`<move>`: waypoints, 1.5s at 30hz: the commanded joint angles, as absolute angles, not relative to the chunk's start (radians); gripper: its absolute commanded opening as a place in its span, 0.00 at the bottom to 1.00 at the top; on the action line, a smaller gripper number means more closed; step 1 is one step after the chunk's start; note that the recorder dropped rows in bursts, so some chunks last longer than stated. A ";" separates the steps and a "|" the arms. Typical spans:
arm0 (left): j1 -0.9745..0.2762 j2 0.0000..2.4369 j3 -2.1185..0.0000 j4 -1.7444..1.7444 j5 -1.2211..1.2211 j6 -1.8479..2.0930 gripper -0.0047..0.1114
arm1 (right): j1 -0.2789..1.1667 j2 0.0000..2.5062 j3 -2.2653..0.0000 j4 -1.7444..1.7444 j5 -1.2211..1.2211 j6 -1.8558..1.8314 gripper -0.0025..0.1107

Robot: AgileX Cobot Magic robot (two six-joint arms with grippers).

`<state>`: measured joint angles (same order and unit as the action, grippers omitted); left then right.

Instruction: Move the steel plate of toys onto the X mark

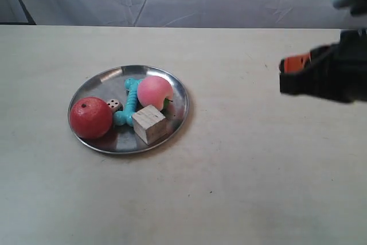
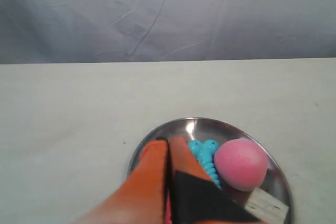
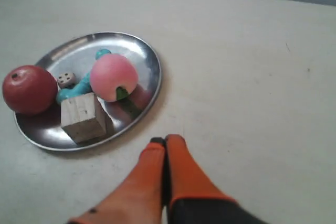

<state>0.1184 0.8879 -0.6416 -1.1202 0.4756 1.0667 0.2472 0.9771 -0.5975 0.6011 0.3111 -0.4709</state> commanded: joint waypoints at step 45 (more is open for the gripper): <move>0.117 0.805 -0.404 -1.268 0.387 1.285 0.04 | -0.047 0.194 -0.094 0.110 0.308 0.107 0.02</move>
<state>0.1184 0.8126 -0.4091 -1.2585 0.3933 1.2830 -0.0421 0.1971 -0.1255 0.1303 0.3285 0.0899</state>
